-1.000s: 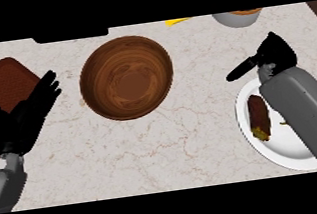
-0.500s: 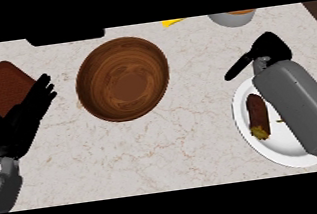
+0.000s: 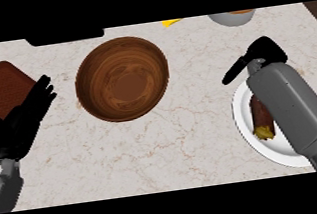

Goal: Pick the sweet potato from the plate and place it in the bowl

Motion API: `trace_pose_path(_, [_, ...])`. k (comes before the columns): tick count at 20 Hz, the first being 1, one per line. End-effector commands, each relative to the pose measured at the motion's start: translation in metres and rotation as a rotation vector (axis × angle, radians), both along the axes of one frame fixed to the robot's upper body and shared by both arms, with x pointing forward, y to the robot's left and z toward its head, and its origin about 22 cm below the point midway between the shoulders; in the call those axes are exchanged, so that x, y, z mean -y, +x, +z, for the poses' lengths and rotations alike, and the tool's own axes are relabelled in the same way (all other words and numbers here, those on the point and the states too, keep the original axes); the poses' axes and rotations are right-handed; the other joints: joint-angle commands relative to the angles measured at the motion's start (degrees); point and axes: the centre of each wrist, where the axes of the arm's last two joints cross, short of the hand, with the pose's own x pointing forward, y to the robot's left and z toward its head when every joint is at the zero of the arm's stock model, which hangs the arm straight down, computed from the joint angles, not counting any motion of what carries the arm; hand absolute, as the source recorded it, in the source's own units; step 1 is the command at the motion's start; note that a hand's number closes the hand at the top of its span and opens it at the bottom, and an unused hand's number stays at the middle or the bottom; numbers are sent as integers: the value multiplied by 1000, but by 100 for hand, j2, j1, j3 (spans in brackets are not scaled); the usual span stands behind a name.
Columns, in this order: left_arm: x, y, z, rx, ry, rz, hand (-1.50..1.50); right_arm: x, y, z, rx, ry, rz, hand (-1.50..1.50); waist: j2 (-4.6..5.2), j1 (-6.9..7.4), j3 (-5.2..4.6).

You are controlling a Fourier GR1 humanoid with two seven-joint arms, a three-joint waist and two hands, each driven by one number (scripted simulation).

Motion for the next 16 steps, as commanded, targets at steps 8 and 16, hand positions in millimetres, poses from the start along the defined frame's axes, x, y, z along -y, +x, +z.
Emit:
trace_pose_path(8, [-14,-3,6,3,-12,1,0,-1,-10,-11,-157,28,-224,-150,4,-12,6])
trace_pose_path(16, [9,3,8,2,-22,-12,0,11,-19,-30,-202,34,-262,-150,39,56,14])
